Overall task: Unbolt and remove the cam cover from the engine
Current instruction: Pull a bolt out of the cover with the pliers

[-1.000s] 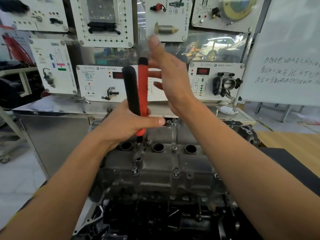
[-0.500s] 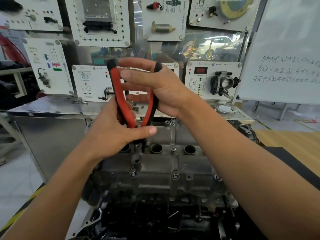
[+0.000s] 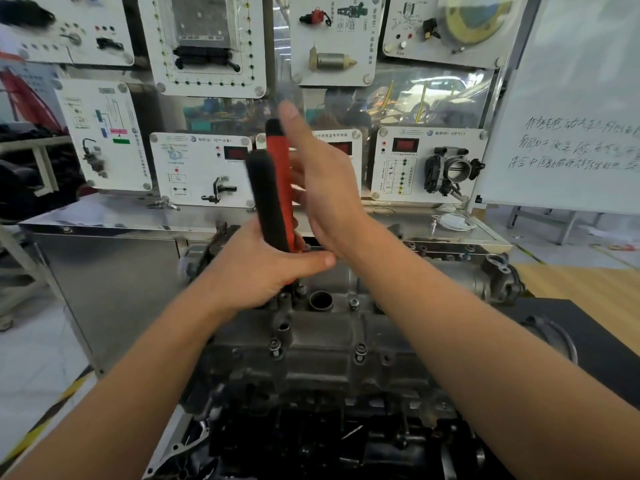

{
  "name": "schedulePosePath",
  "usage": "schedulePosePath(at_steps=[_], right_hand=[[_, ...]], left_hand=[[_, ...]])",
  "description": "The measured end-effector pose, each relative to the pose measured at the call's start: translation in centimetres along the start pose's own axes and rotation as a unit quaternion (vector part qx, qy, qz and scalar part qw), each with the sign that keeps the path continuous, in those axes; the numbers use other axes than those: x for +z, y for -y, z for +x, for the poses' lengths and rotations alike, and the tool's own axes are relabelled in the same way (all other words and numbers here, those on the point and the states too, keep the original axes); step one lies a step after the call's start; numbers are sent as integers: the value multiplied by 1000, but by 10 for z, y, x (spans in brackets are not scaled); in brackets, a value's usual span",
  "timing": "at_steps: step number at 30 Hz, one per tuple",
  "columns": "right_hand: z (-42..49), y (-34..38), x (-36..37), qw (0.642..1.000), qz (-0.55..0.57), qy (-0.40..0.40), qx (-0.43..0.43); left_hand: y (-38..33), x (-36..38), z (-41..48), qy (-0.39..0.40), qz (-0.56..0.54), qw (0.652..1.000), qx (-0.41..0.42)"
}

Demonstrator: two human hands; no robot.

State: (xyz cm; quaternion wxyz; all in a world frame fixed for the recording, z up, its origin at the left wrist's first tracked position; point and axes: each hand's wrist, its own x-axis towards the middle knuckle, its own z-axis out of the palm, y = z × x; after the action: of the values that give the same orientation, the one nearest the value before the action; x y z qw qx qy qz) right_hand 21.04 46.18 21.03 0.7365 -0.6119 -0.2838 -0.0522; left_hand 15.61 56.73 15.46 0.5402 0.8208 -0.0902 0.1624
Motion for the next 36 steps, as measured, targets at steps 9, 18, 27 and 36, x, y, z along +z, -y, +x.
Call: schedulePosePath(at_steps=[9,18,27,36], right_hand=[[-40,21,-14,991,-82,94,-52],[0,25,-23,920,112,366,79],[28,18,-24,856,190,459,147],[-11,29,-16,991,-122,54,7]], left_hand=[[-3,30,-9,-162,145,976,24],[-5,-1,-1,-60,-157,985,33],[-5,-15,7,143,-203,969,14],[-12,40,3,-148,1,988,41]])
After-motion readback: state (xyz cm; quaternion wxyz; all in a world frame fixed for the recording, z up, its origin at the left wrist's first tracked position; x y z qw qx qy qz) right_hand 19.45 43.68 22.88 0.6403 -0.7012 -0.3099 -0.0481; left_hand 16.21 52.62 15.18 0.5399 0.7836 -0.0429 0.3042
